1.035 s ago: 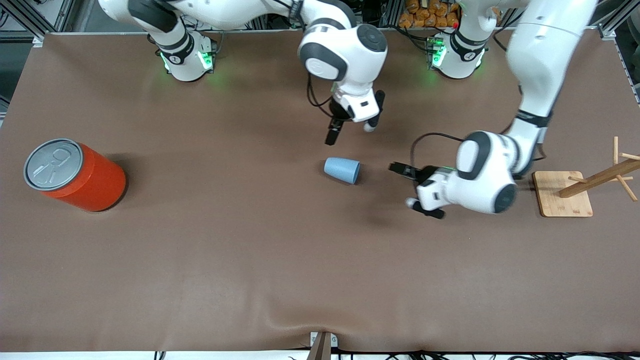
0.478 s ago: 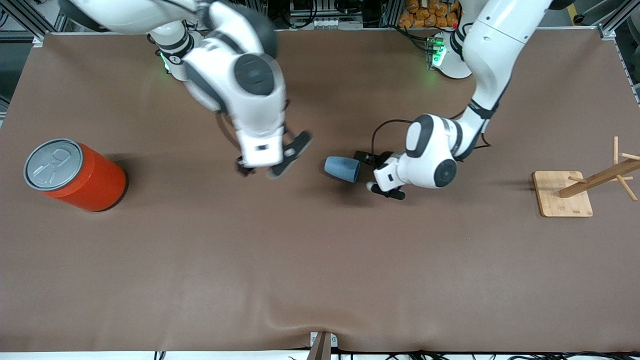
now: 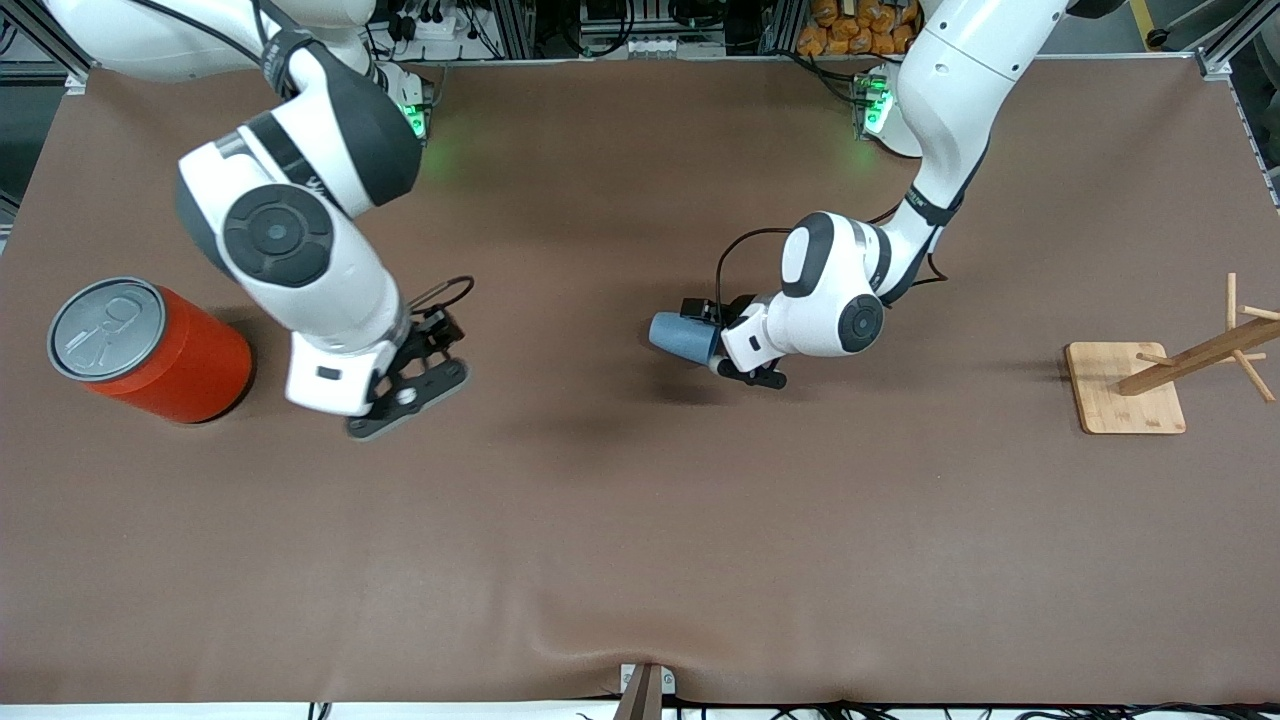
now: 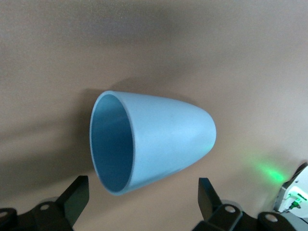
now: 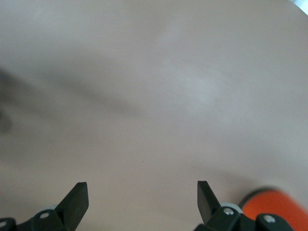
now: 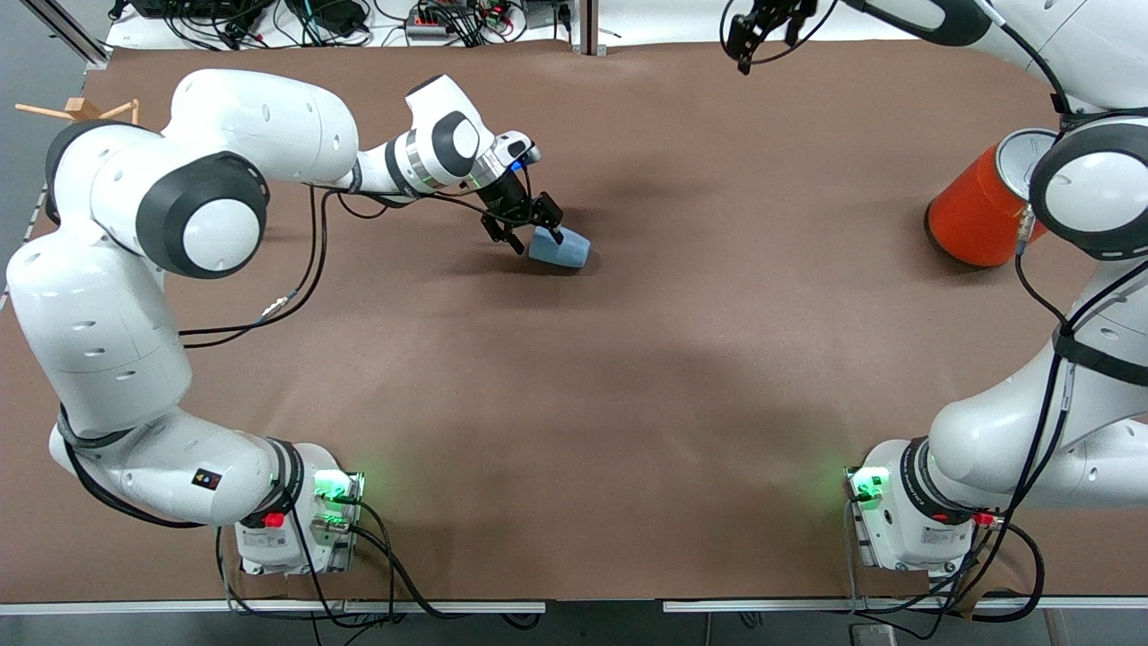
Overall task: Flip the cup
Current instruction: 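Grasp the cup with the left gripper while the right gripper withdraws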
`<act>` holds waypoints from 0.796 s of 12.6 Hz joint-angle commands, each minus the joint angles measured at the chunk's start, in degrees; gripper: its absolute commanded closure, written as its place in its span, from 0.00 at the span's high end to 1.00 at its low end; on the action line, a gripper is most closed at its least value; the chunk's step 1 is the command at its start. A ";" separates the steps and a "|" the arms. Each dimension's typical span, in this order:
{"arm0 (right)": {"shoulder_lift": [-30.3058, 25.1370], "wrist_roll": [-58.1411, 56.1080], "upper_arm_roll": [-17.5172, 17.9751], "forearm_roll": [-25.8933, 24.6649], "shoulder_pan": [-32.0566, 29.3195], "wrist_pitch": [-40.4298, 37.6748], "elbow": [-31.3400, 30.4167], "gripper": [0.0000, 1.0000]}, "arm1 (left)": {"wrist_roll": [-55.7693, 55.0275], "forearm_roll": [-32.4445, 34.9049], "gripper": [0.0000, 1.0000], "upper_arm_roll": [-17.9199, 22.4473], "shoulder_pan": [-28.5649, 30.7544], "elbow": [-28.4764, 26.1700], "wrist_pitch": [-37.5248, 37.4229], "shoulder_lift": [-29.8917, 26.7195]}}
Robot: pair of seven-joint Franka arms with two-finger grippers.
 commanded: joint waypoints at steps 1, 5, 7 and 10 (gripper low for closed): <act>-1.18 11.67 -6.81 3.88 4.11 -2.36 4.52 1.00 | -0.75 -2.72 1.00 0.22 -1.62 -1.41 2.61 -1.41; -5.03 11.60 -26.55 22.15 4.81 -1.83 6.46 1.00 | -0.84 -4.39 0.81 0.22 -2.77 -1.32 4.37 -0.80; -6.19 11.51 -32.30 24.98 4.99 -1.83 6.46 1.00 | -0.75 -4.30 0.32 0.31 -2.85 -0.80 4.46 -0.80; -6.46 11.07 -40.11 30.68 4.99 2.36 5.94 1.00 | -0.75 -4.13 0.17 0.40 -2.85 -0.53 4.46 -0.97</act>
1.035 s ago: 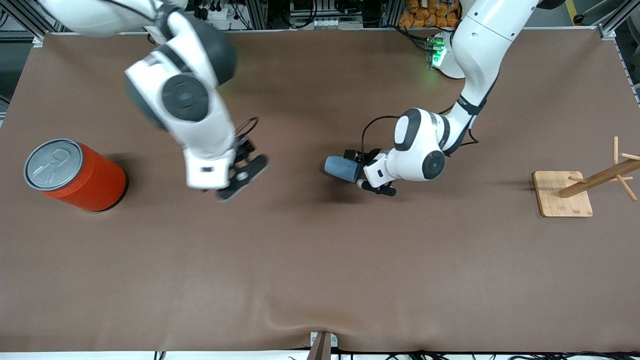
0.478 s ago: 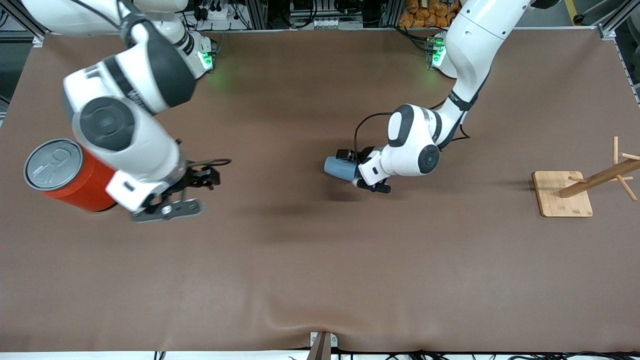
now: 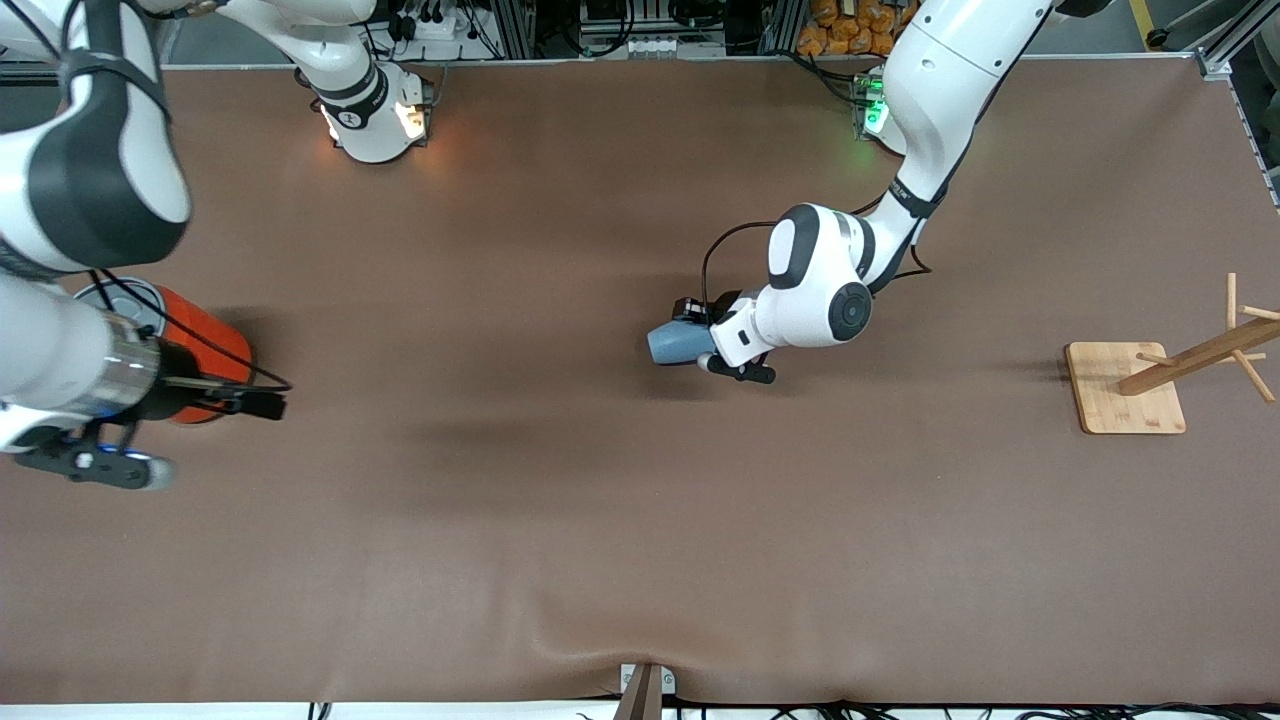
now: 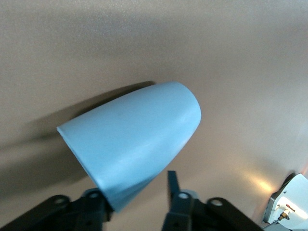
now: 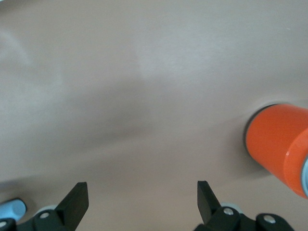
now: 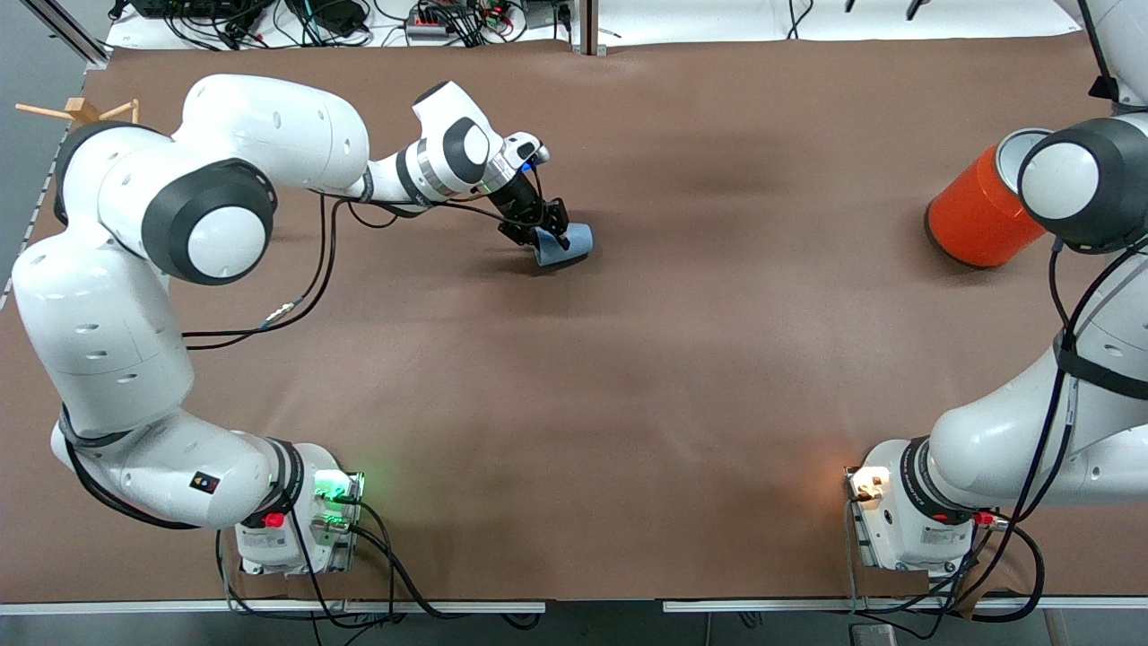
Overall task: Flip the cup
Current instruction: 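Grasp the cup with the left gripper while the right gripper withdraws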
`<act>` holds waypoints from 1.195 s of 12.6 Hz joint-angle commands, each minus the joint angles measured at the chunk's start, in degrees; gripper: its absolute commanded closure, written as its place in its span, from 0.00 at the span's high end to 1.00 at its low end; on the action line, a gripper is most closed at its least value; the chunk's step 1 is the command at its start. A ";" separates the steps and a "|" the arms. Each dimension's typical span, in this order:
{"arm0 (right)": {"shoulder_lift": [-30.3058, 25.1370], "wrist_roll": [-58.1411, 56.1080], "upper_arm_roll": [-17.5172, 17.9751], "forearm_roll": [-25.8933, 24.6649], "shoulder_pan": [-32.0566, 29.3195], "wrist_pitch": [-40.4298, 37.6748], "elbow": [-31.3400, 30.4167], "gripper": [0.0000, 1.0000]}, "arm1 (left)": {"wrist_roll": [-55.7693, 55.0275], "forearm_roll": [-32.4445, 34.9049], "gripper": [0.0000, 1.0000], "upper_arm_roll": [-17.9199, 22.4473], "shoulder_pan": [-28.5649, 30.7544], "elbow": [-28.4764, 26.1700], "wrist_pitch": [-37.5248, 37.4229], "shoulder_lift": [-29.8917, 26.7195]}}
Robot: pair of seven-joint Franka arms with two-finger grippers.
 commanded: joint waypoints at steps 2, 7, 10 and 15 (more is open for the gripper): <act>-0.67 -1.64 -8.44 5.51 1.08 7.25 -2.39 1.00 | -0.73 -0.85 0.17 0.53 -0.48 -0.01 0.73 -0.97; -7.75 -16.24 -20.56 15.07 0.99 14.01 -16.23 1.00 | -1.08 -0.33 0.00 0.89 -0.48 3.23 3.01 -1.05; -20.66 -14.50 -20.40 13.86 0.28 22.53 -34.50 1.00 | -5.81 4.83 0.00 1.24 0.13 4.82 2.92 -2.02; -32.21 -3.50 -15.13 7.63 -0.41 21.42 -44.49 1.00 | -17.95 23.82 0.00 5.01 1.45 14.64 -10.21 -2.72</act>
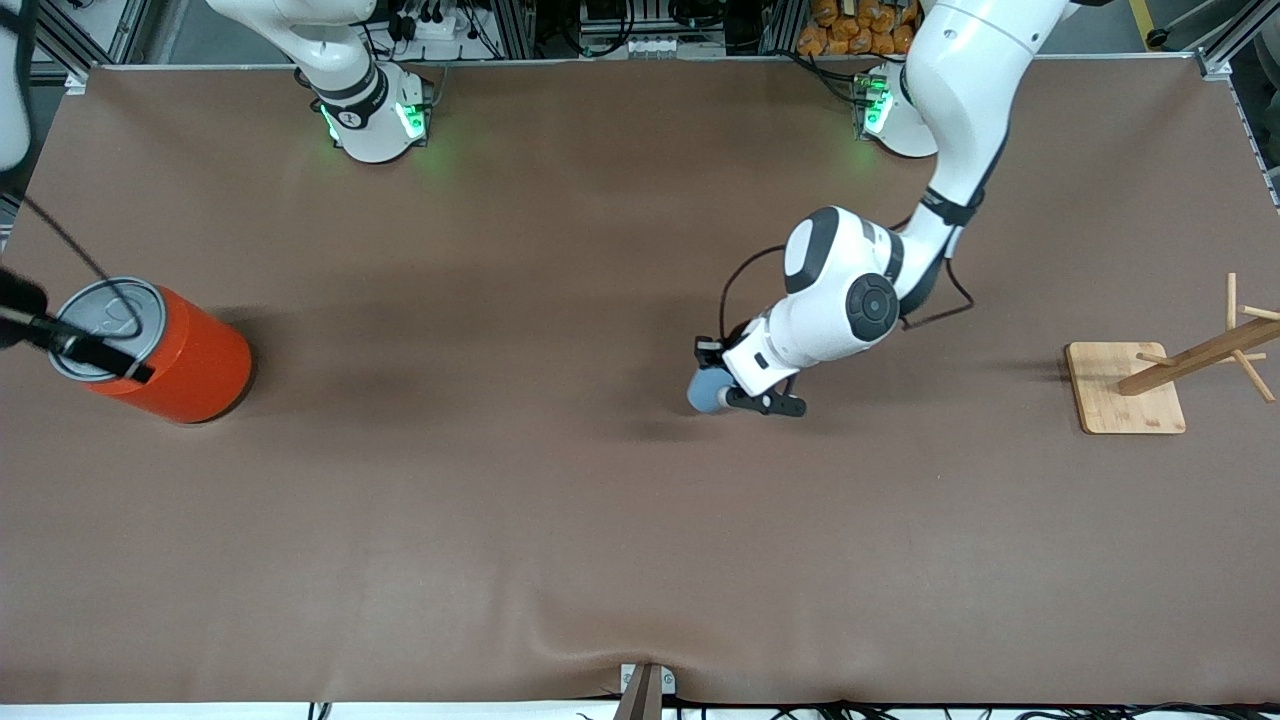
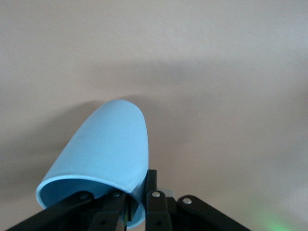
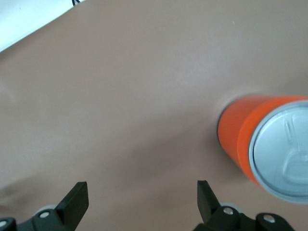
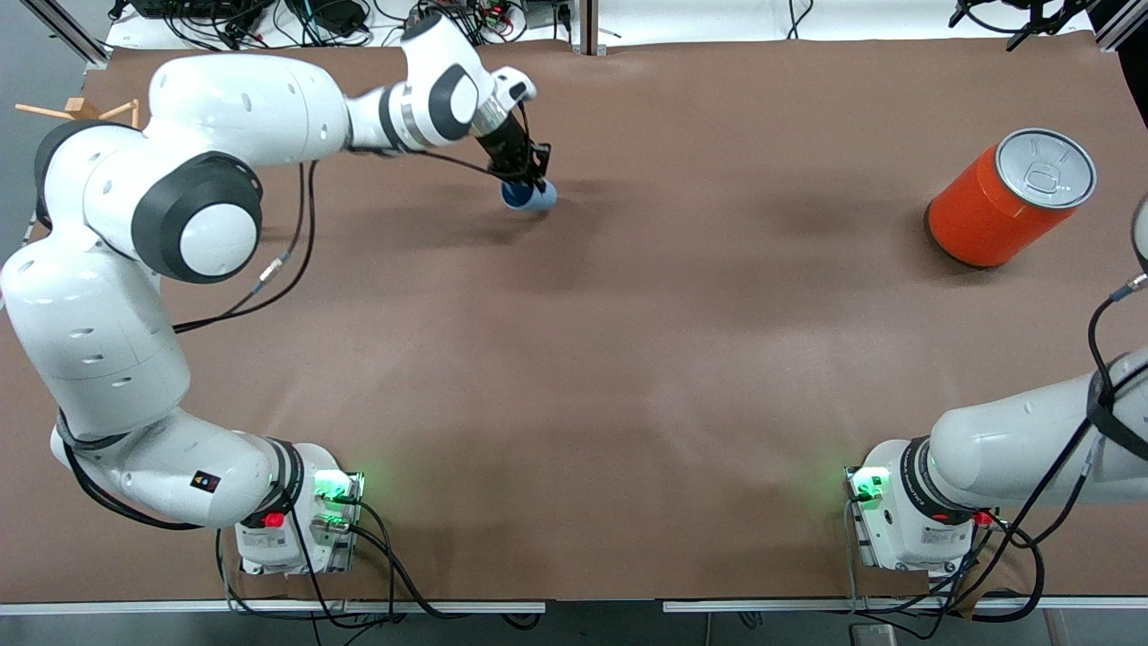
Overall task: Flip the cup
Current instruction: 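Grasp the cup with the left gripper while the right gripper withdraws, then carry the cup with the left gripper toward the wooden stand, turning it upright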
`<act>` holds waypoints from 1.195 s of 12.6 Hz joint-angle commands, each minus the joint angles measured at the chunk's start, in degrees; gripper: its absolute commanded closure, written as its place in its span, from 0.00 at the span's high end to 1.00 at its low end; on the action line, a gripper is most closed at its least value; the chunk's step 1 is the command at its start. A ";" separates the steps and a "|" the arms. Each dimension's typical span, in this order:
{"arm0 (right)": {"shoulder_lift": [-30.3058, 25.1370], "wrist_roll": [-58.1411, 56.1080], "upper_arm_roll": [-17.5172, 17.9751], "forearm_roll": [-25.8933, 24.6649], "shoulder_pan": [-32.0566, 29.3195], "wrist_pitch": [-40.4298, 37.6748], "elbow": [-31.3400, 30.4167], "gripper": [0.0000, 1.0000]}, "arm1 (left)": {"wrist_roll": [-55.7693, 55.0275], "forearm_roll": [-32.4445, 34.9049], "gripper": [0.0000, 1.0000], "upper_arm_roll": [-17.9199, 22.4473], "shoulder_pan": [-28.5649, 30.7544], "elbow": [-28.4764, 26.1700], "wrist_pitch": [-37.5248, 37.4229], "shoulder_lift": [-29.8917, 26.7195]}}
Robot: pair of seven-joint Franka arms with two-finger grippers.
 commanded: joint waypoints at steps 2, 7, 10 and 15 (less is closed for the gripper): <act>-5.48 1.42 1.53 -2.76 -1.09 -1.91 -2.20 1.00 | -4.54 8.96 0.00 4.27 0.33 8.65 -14.03 -0.78; -0.29 -1.23 1.62 -3.03 -0.22 -11.93 9.79 1.00 | -3.85 23.71 0.00 9.47 0.50 11.65 -23.70 -0.87; -0.20 -1.84 1.71 -4.86 0.92 -12.20 11.79 1.00 | 1.48 33.12 0.00 10.62 1.46 11.57 -30.82 0.79; 0.15 -1.23 1.62 -5.31 1.18 -14.65 13.91 1.00 | 15.13 33.94 0.00 10.62 2.97 14.02 -36.82 1.58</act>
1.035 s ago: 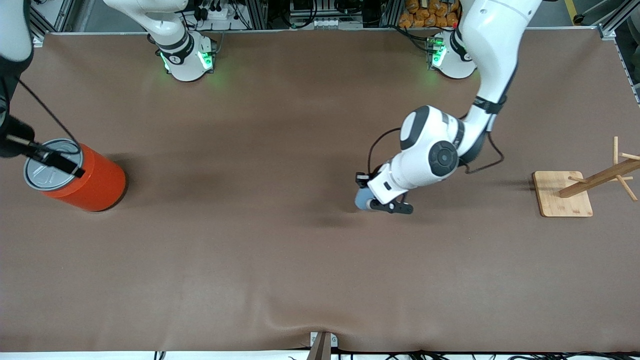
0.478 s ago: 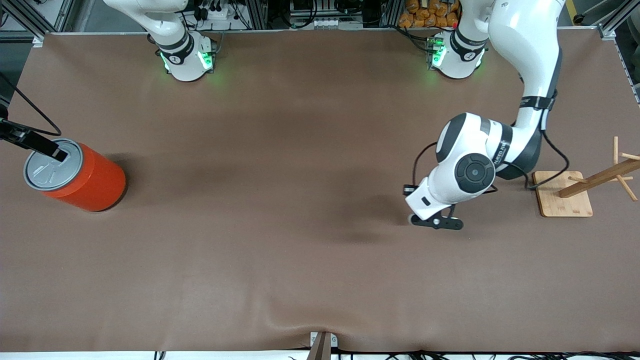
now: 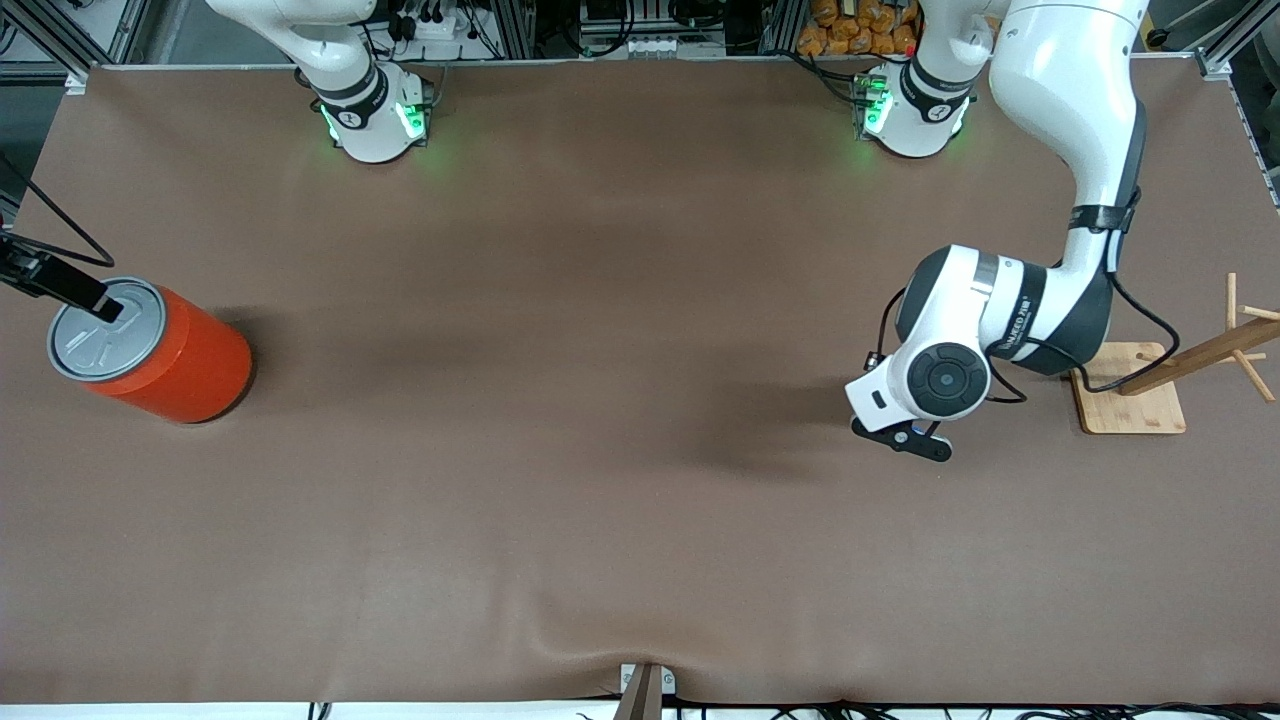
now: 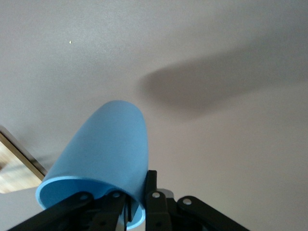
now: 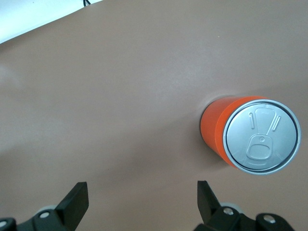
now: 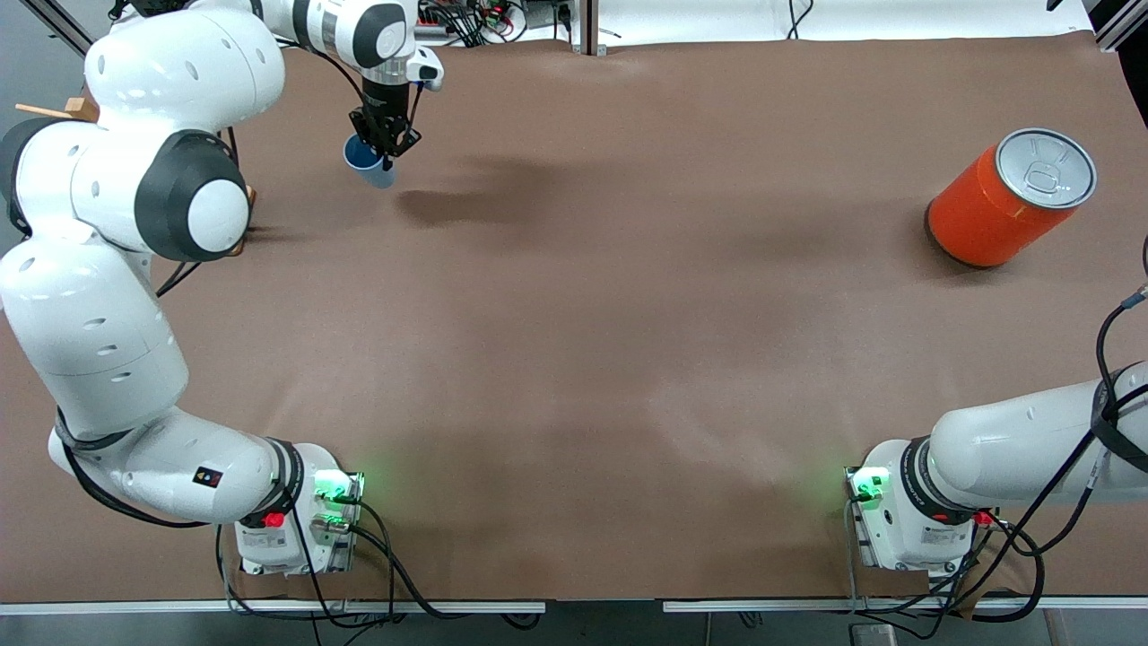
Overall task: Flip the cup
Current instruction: 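Carry the cup with the left gripper toward the wooden stand, turning it upright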
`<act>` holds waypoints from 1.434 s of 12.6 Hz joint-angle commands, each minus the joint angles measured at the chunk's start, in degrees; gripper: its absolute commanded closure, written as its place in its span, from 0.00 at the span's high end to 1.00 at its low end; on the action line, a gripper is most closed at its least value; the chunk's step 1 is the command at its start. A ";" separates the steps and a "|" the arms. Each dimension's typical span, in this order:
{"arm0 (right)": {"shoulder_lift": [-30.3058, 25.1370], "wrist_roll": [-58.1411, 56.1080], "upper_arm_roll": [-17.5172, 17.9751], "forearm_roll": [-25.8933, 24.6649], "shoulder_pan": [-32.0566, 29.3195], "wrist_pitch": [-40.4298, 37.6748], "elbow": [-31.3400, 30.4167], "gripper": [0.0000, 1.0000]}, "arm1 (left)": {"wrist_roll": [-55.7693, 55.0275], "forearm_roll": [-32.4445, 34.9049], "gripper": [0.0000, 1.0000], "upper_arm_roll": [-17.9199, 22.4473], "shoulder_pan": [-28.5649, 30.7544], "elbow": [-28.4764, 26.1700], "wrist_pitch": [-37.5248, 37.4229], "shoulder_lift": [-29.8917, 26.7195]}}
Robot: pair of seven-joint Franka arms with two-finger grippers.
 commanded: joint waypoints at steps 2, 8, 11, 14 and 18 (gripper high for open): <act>0.70 0.40 -0.02 -0.73 0.88 -2.53 2.72 1.00 | 3.37 1.38 0.00 -0.09 0.01 2.93 -2.21 2.49; 0.34 0.49 -0.28 -0.99 2.29 -3.41 2.71 1.00 | 5.49 2.17 0.00 0.00 0.19 2.93 -2.21 6.63; 0.34 0.49 -0.19 -0.90 2.29 -3.41 2.45 1.00 | 4.70 1.39 0.17 -0.09 0.19 2.93 -1.95 6.98; 0.34 0.58 -0.19 -0.38 2.37 -2.89 2.45 1.00 | 4.09 1.30 1.00 -0.09 0.19 2.85 -1.60 7.33; 0.34 0.49 -0.19 -0.29 2.46 -3.15 2.36 1.00 | 3.82 1.30 1.00 -0.09 0.19 2.93 -1.59 6.98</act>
